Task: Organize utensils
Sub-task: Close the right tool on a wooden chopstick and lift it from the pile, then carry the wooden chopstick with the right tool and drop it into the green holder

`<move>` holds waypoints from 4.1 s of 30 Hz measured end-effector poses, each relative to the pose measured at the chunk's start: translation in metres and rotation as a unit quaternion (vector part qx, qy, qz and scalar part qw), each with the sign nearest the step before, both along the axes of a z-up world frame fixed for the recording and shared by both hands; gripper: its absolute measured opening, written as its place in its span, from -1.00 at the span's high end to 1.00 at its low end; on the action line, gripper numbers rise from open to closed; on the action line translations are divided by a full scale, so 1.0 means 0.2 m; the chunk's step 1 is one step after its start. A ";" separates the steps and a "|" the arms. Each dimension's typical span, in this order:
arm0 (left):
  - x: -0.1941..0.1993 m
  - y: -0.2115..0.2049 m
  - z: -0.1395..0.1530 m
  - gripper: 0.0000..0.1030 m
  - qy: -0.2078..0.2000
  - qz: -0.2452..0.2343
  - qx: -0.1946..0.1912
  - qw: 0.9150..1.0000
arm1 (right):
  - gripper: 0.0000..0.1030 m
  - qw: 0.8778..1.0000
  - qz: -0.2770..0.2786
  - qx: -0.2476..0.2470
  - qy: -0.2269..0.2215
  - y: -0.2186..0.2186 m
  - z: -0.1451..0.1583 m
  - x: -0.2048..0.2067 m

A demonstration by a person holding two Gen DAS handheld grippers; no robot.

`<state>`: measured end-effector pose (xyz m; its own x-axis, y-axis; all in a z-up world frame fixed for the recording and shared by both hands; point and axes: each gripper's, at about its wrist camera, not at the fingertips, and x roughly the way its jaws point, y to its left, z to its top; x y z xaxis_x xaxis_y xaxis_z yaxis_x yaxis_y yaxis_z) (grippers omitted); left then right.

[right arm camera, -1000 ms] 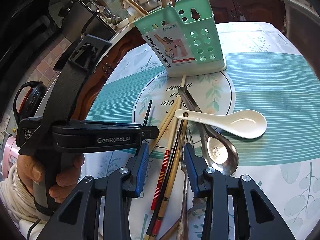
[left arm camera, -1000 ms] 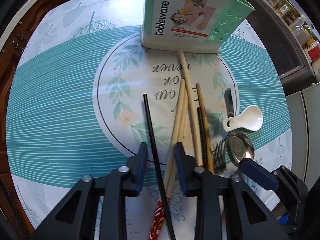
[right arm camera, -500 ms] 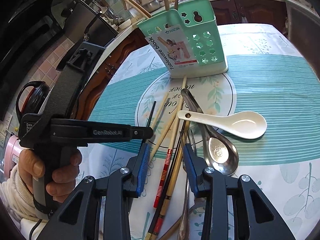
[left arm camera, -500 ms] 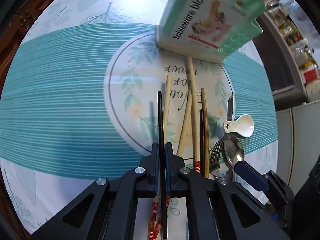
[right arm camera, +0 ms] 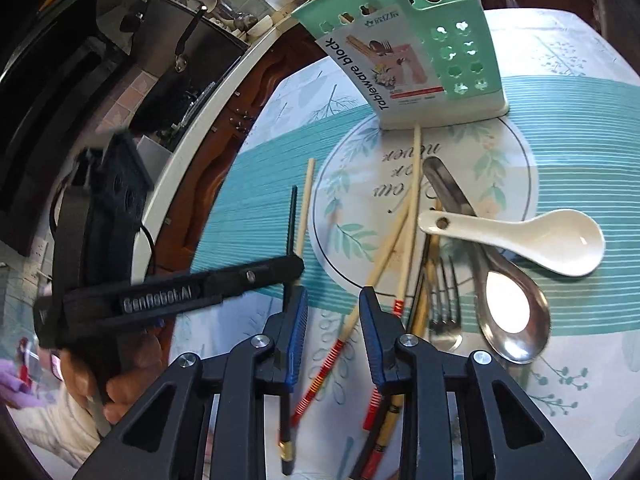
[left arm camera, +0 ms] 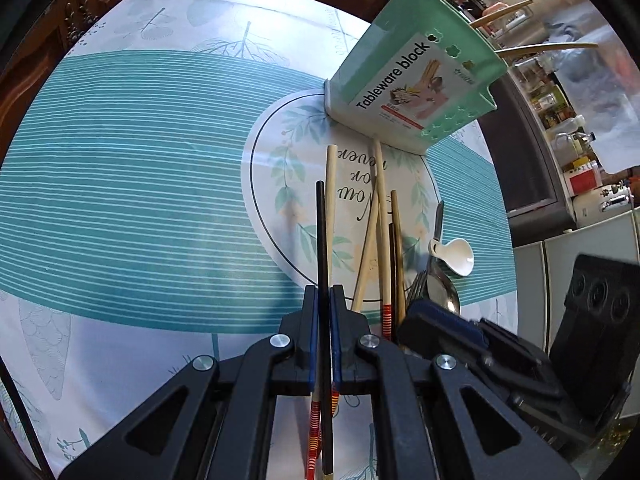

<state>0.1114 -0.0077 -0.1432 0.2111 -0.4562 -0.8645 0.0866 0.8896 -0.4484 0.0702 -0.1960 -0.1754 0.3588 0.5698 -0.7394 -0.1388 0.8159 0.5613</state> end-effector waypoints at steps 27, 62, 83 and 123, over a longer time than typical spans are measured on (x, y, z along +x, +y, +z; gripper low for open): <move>-0.19 0.06 0.33 0.95 -0.098 -0.090 -0.049 0.990 | 0.46 0.991 0.048 0.126 -0.018 0.05 0.13 0.23; -0.25 -0.02 0.32 0.22 -0.079 -0.189 -0.066 0.977 | 0.92 0.982 0.075 0.082 -0.151 -0.08 0.48 0.12; -0.24 -0.14 0.08 0.75 -0.020 -0.216 -0.033 0.976 | 0.92 0.986 0.011 0.025 -0.164 -0.13 0.60 0.12; 0.29 0.06 0.84 -0.60 -0.289 0.086 0.148 0.942 | 0.34 0.907 -0.151 -0.214 -0.330 0.14 1.09 1.03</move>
<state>0.1687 0.0053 0.0239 0.7338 -0.1283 -0.6671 0.0820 0.9916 -0.1004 0.2770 -0.1683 0.0428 0.8958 0.0832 -0.4366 -0.0633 0.9962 0.0600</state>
